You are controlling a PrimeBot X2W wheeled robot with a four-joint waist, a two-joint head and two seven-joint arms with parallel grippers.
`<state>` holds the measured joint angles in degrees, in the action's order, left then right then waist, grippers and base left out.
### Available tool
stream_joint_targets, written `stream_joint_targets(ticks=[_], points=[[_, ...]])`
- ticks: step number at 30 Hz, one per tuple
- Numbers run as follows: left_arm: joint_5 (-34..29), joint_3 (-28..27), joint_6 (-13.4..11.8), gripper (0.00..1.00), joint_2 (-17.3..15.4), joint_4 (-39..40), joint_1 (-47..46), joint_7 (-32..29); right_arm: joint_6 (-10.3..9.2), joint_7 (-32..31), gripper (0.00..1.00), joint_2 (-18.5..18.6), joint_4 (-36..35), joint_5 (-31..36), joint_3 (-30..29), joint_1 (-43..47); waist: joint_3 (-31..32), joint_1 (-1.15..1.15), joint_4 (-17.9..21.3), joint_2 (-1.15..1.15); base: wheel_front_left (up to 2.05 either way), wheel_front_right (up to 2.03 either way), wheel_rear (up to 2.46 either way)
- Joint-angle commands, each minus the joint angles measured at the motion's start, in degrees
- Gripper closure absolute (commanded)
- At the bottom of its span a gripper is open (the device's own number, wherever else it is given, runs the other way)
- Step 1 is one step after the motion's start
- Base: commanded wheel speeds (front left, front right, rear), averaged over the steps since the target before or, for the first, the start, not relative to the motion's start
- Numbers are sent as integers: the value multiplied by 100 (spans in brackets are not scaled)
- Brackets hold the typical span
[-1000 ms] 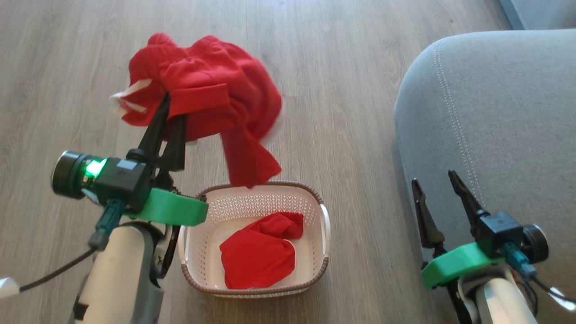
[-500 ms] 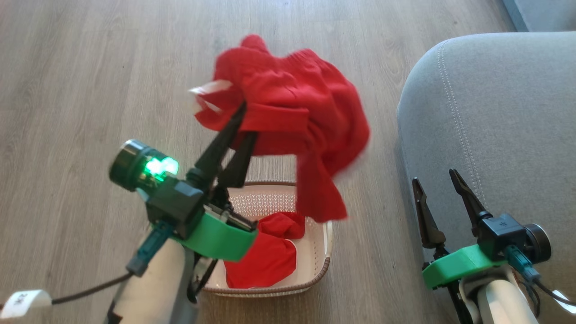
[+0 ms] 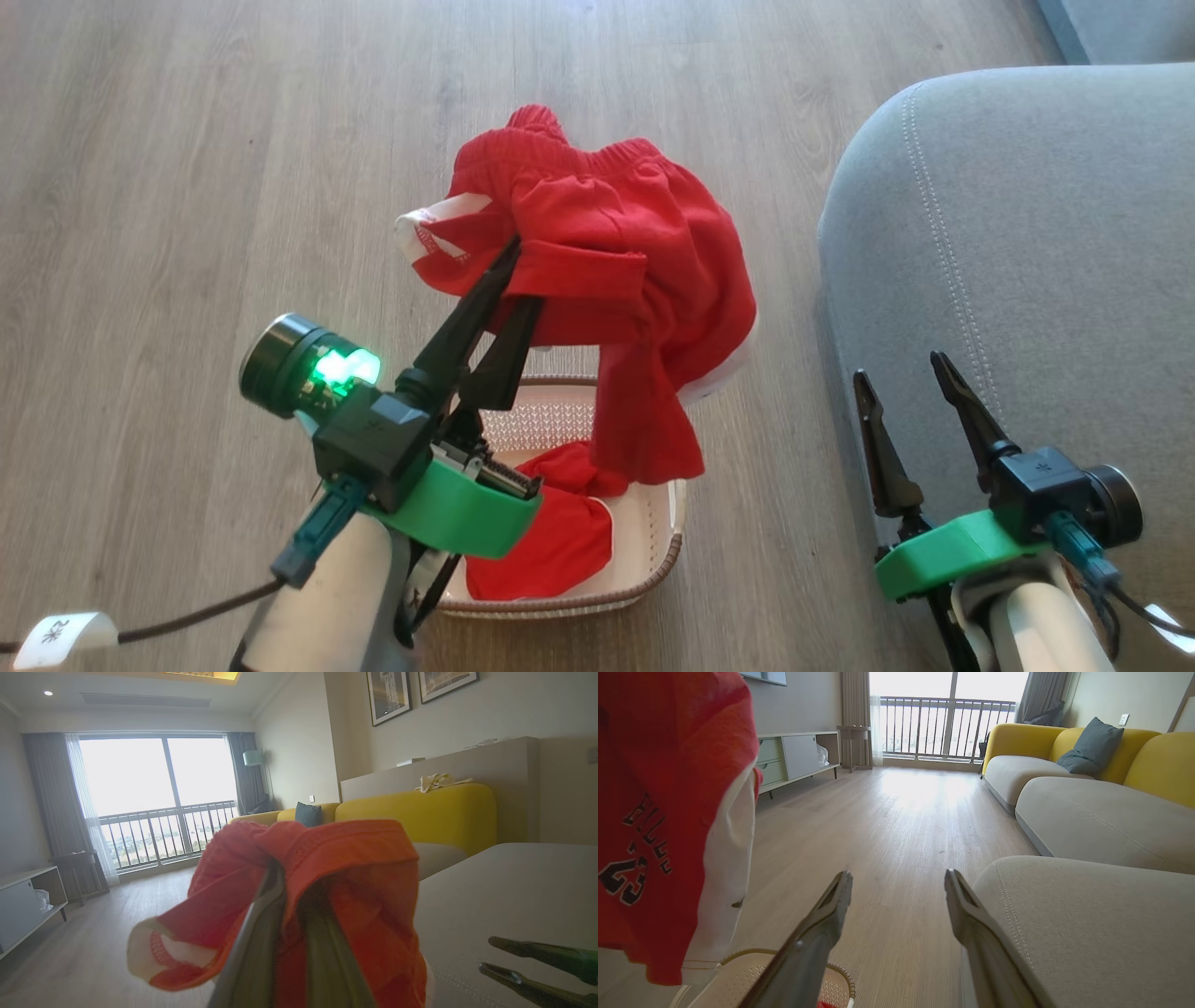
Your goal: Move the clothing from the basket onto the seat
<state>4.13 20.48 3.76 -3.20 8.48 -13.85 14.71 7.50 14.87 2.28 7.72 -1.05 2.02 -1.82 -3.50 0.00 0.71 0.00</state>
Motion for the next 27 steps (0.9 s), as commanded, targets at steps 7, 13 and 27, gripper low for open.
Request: stream_joint_targets(ticks=[7, 13, 27], points=[[31, -185, -51, 100, 32, 197, -172, 29, -1, 13, 0, 276, -486, 68, 598, -101, 63, 0, 68, 0, 0, 0, 0], [-11, -183, -41, 100, 32, 139, -151, 29, -1, 13, 0, 993, -1092, -75, 1757, -52, 83, 0, 94, 0, 0, 0, 0], [43, 147, 16, 100, 32, 3, -254, 29, -1, 13, 0, 1016, -1285, 147, 2249, -498, -65, 0, -4, 0, 0, 0, 0]])
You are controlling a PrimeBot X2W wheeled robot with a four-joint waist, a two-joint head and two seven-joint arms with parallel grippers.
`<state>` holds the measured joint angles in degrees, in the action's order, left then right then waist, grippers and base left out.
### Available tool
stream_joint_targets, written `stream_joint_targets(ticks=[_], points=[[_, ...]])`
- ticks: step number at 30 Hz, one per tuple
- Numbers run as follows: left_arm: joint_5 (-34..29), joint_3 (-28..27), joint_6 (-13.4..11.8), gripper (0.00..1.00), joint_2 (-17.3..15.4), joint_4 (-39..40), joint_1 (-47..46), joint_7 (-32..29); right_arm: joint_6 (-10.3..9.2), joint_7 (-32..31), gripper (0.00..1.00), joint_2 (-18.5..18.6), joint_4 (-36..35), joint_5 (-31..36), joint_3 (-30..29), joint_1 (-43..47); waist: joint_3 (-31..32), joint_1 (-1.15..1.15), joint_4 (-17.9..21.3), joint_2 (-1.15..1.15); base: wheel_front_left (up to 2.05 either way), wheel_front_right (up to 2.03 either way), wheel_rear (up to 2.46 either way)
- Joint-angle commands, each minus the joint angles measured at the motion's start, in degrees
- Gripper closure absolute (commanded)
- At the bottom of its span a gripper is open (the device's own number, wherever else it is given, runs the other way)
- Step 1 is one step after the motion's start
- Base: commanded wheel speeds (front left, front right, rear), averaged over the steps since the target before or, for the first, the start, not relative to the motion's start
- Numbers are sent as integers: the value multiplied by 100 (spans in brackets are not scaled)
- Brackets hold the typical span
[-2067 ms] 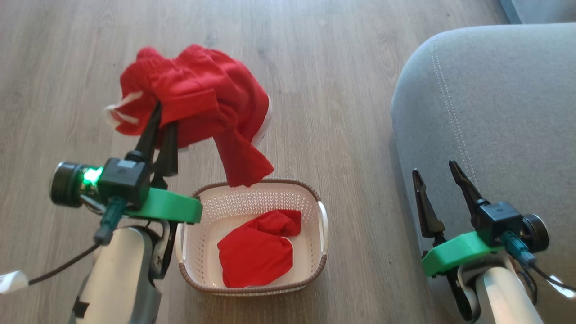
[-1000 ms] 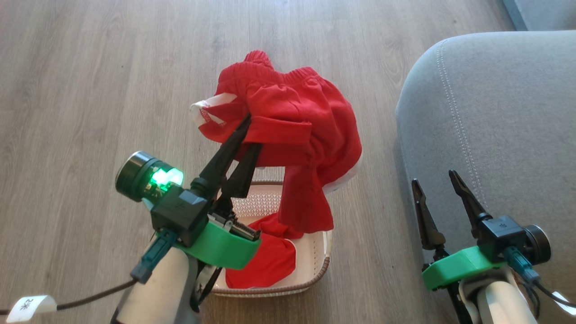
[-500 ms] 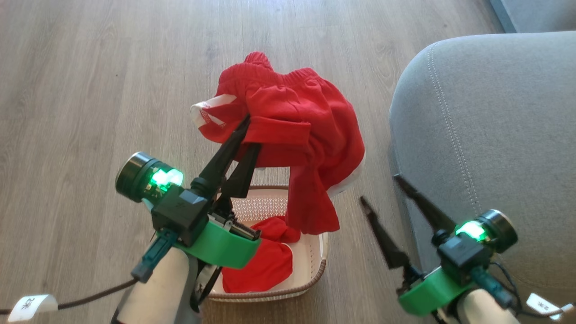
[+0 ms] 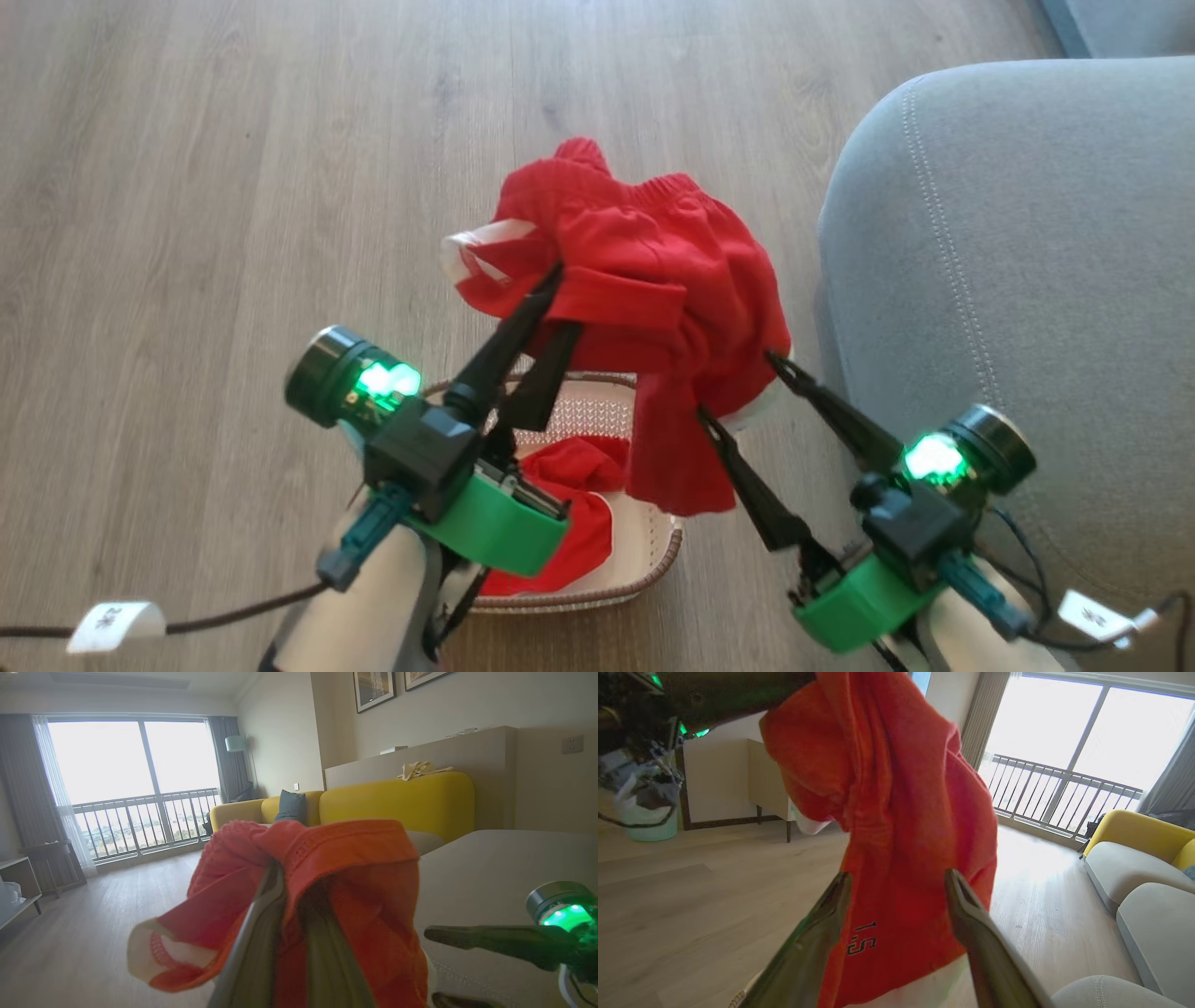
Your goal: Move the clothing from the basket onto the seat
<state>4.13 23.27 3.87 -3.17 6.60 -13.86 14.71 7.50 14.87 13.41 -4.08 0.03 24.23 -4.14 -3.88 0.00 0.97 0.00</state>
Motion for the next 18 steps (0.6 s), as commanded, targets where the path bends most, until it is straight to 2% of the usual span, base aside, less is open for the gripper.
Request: stream_joint_targets(ticks=[1, 18], points=[[56, -95, 11, 100, 29, 186, -276, 29, -1, 13, 0, -162, -45, 62, 2, -327, -40, 0, -54, 0, 0, 0, 0], [199, 796, 175, 100, 29, 57, -456, 29, -1, 13, 0, -303, 644, 670, 372, -1048, -57, 0, -418, 0, 0, 0, 0]])
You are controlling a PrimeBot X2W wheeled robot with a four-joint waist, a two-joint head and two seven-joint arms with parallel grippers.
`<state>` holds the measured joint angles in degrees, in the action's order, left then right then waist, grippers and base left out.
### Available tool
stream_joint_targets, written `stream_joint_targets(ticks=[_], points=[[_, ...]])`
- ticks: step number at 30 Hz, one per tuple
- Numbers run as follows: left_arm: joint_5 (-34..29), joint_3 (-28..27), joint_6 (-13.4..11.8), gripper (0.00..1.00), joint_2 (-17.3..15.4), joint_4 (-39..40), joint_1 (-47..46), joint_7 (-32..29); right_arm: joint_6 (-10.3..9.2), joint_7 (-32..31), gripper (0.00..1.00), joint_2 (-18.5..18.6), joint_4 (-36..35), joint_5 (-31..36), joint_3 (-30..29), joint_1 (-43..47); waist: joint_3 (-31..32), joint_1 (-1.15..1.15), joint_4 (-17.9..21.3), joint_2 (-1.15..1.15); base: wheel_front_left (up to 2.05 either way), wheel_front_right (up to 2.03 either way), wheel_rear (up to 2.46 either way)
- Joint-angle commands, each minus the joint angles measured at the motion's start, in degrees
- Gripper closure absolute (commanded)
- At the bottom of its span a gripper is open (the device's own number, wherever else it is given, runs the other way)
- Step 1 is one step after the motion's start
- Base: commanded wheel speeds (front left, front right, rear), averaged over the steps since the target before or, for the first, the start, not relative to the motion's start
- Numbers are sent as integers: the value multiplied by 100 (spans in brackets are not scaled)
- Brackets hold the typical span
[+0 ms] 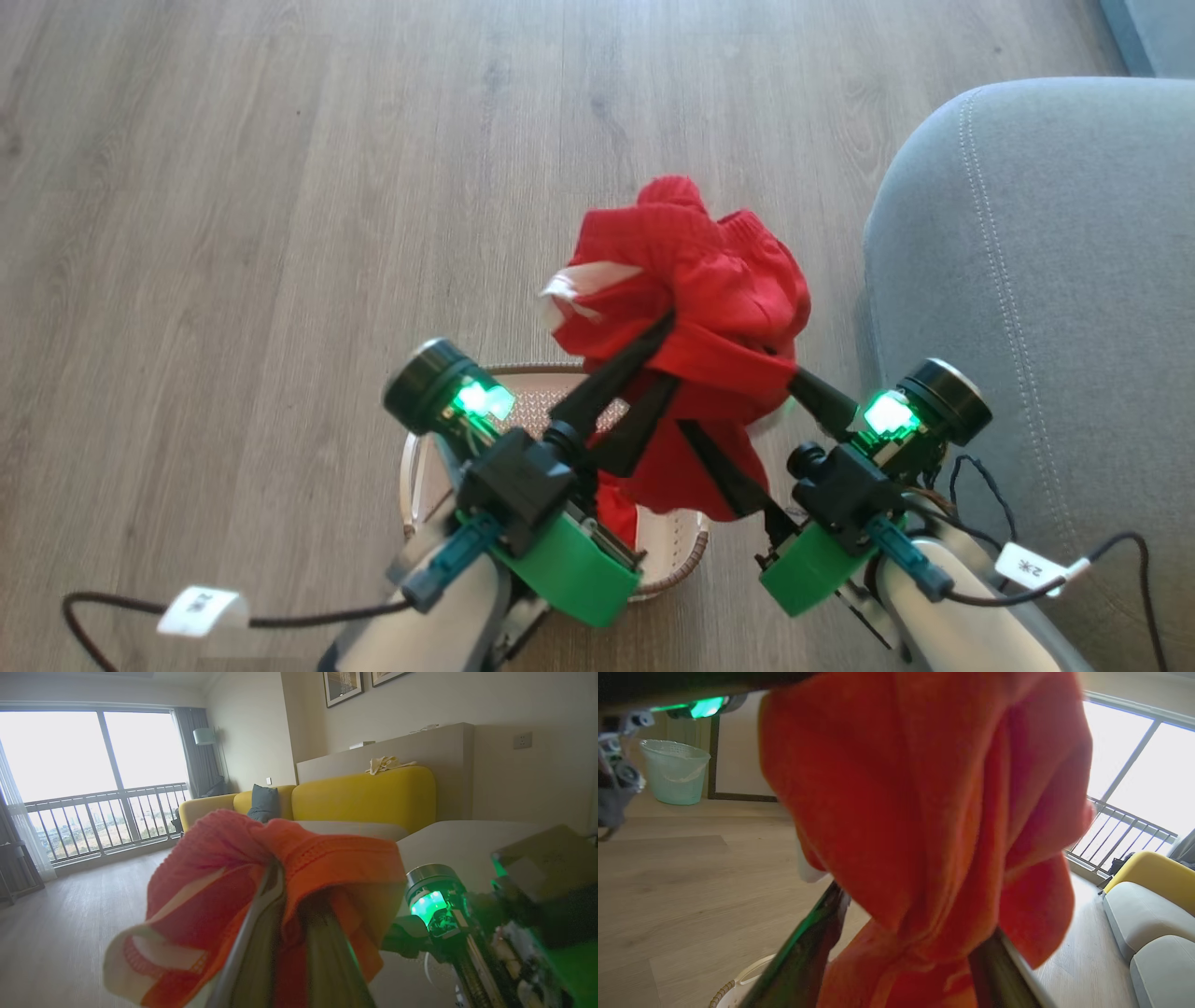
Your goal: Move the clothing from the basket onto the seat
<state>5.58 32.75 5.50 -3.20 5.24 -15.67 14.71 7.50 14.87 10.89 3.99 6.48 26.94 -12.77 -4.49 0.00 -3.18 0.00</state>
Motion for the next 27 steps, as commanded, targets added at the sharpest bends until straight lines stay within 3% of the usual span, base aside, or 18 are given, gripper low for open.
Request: stream_joint_targets(ticks=[1, 9, 10, 11, 12, 27], points=[[53, -103, 23, 100, 32, 185, -274, 29, -1, 13, 0, -58, -130, 68, 125, -212, 8, 0, -12, 0, 0, 0, 0], [85, 173, 86, 100, 32, 108, -244, 29, -1, 13, 0, -318, -78, 102, 43, -307, 47, 0, -30, 0, 0, 0, 0], [85, 181, 90, 100, 32, 103, -240, 29, -1, 13, 51, -351, -105, 46, 13, -299, 46, 0, -29, 0, 0, 0, 0], [85, 186, 93, 100, 32, 96, -236, 29, -1, 13, 82, -383, -144, -13, -27, -292, 44, 0, -29, 0, 0, 0, 0], [86, 185, 97, 100, 32, 88, -232, 29, -1, 13, 100, -413, -179, -94, -63, -276, 40, 0, -30, 0, 0, 0, 0], [238, 20, 100, 100, 32, -68, -139, 29, -1, 13, 100, -650, -395, -668, -796, -109, 3, 0, -20, 0, 0, 0, 0]])
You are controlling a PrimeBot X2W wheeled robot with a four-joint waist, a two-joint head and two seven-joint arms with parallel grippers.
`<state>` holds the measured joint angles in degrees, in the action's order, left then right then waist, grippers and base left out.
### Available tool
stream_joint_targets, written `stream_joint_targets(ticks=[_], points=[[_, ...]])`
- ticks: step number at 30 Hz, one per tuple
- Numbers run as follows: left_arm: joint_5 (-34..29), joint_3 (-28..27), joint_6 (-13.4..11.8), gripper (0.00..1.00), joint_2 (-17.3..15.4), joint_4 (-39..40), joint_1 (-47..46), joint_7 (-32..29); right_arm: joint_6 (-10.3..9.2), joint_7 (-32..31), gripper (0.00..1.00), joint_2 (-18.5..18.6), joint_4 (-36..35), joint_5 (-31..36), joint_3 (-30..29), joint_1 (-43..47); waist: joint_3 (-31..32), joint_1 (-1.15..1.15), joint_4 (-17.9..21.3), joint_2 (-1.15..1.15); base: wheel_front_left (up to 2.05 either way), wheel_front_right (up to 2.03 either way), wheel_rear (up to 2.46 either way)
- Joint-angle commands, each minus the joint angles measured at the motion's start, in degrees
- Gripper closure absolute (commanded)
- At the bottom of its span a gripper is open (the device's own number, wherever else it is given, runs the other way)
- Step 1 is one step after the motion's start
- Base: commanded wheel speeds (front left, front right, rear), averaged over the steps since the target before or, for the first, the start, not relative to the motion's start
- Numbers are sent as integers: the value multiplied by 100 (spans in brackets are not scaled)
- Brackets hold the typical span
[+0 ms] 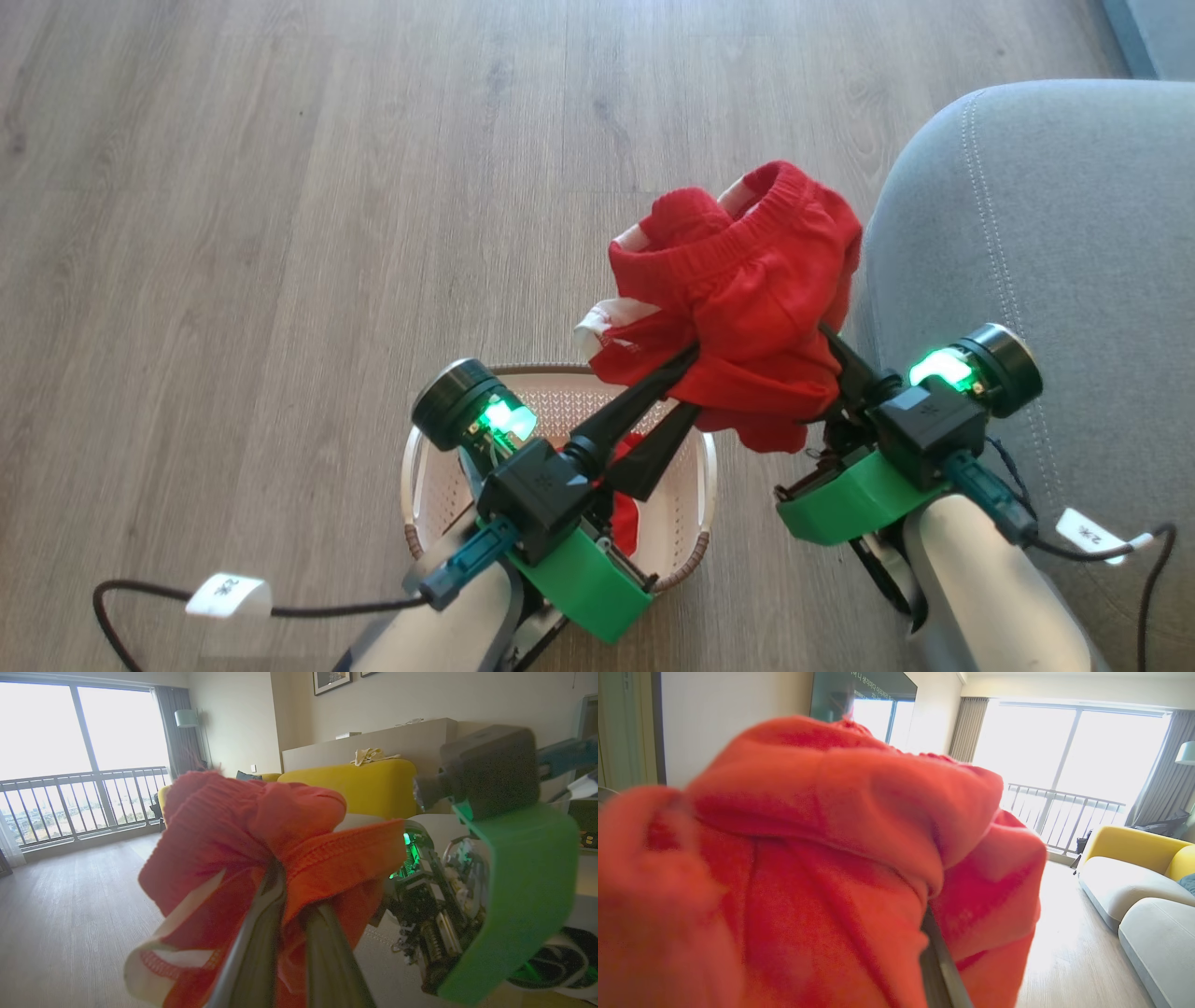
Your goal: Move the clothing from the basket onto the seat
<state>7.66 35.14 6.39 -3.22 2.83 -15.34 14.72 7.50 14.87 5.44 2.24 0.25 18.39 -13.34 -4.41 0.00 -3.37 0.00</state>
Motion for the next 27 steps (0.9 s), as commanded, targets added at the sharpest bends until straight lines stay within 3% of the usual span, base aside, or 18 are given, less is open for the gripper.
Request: stream_joint_targets(ticks=[1, 2, 3, 5, 6, 7, 9, 18, 27], points=[[46, -229, 1, 100, 35, 184, -174, 28, -1, 13, 100, -113, -228, -75, 41, -53, -11, 0, -2, 0, 0, 0, 0], [66, -240, -14, 100, 35, 197, -175, 28, -1, 13, 100, -116, -234, -87, 33, -57, -17, 0, -2, 0, 0, 0, 0], [75, -248, -25, 89, 35, 206, -179, 28, -1, 13, 100, -118, -239, -89, 30, -63, -26, 0, -2, 0, 0, 0, 0], [66, -265, -50, 57, 35, 212, -192, 28, -1, 13, 100, -127, -255, -125, 9, -68, -39, 0, 0, 0, 0, 0, 0], [66, -265, -50, 57, 35, 212, -192, 28, -1, 13, 100, -127, -255, -125, 9, -68, -39, 0, 0, 0, 0, 0, 0], [60, -271, -64, 45, 35, 212, -197, 28, -1, 13, 100, -134, -264, -153, -4, -68, -44, 0, 2, 0, 0, 0, 0], [57, -268, -80, 0, 35, 147, -181, 28, -1, 13, 100, -146, -275, -194, -23, -67, -46, 0, 9, 0, 0, 0, 0], [-93, -323, -71, 0, 35, -137, -102, 28, -1, 13, 100, -193, -296, -420, -406, -33, 33, 0, 45, 0, 0, 0, 0], [-220, -332, -6, 0, 35, -424, 113, 28, -1, 13, 100, 0, -377, -299, -1012, -22, 169, 0, 85, 0, 0, 0, 0]])
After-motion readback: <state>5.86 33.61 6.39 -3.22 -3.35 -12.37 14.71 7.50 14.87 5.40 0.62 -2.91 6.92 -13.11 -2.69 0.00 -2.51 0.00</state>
